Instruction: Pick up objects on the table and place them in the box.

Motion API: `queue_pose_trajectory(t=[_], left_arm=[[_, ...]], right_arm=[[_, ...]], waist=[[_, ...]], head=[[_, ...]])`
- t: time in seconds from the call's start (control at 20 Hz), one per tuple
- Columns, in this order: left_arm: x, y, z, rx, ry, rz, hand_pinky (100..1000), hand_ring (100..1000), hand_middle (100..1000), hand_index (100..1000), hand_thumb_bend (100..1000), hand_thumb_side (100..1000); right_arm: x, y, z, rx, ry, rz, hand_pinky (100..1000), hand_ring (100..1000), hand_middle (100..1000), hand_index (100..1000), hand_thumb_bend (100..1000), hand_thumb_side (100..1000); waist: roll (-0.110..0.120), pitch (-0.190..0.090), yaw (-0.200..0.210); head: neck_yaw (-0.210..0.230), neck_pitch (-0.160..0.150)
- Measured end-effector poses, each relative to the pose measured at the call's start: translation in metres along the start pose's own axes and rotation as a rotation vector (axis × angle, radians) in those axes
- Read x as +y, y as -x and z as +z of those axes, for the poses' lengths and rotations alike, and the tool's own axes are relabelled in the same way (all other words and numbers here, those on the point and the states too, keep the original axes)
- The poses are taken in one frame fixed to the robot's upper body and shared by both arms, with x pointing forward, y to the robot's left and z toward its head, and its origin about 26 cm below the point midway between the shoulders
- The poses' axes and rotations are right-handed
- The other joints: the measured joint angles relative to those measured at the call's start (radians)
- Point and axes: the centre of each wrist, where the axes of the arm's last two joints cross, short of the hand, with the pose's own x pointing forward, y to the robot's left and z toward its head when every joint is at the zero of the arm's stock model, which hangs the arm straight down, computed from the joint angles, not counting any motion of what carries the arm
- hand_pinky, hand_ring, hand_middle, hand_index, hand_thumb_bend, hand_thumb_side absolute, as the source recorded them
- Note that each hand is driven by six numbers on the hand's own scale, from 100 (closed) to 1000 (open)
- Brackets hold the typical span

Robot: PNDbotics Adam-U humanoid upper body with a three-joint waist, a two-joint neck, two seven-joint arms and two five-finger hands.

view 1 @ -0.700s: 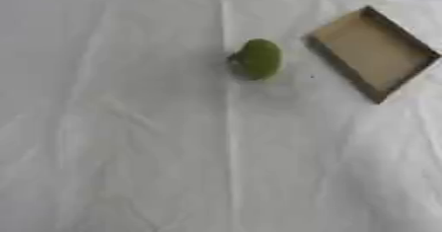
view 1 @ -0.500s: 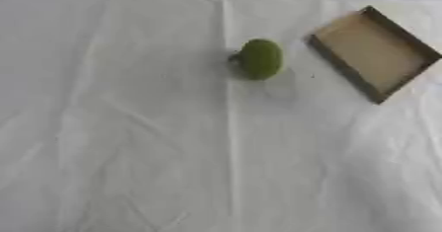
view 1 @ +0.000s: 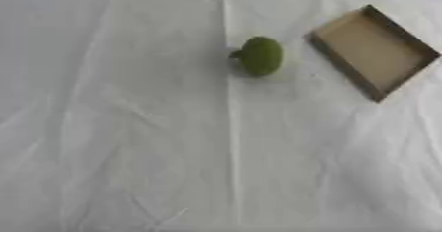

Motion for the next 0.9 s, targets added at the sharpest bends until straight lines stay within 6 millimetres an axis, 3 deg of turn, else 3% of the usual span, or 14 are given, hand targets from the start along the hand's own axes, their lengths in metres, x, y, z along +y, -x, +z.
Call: queue_pose_trajectory(t=[0.05, 0.1, 0.5, 0.9], left_arm=[[0.000, 0.000, 0.000, 0.002, 0.001, -0.001, 533, 629, 645, 752, 121, 290], [0.001, 0.000, 0.001, 0.005, 0.003, -0.003, 533, 629, 645, 751, 120, 291], [0.001, 0.001, 0.003, 0.013, 0.018, -0.004, 532, 627, 644, 749, 116, 294], [0.001, 0.001, 0.004, 0.019, 0.030, -0.004, 531, 626, 643, 746, 113, 298]], right_arm=[[0.001, 0.001, -0.005, -0.006, -0.046, 0.021, 791, 779, 782, 850, 274, 353], [0.003, 0.001, -0.010, -0.016, -0.092, 0.040, 794, 785, 789, 851, 236, 391], [0.028, -0.004, -0.056, -0.120, -0.444, 0.130, 803, 815, 812, 860, 289, 489], [0.056, -0.003, -0.084, -0.186, -0.698, 0.160, 798, 814, 805, 862, 322, 474]], waist=[[0.000, -0.001, 0.003], [0.000, -0.002, 0.004], [-0.004, -0.004, 0.010], [-0.011, -0.007, 0.010]], head=[[-0.002, 0.002], [-0.005, 0.004], [-0.014, 0.013], [-0.014, 0.014]])
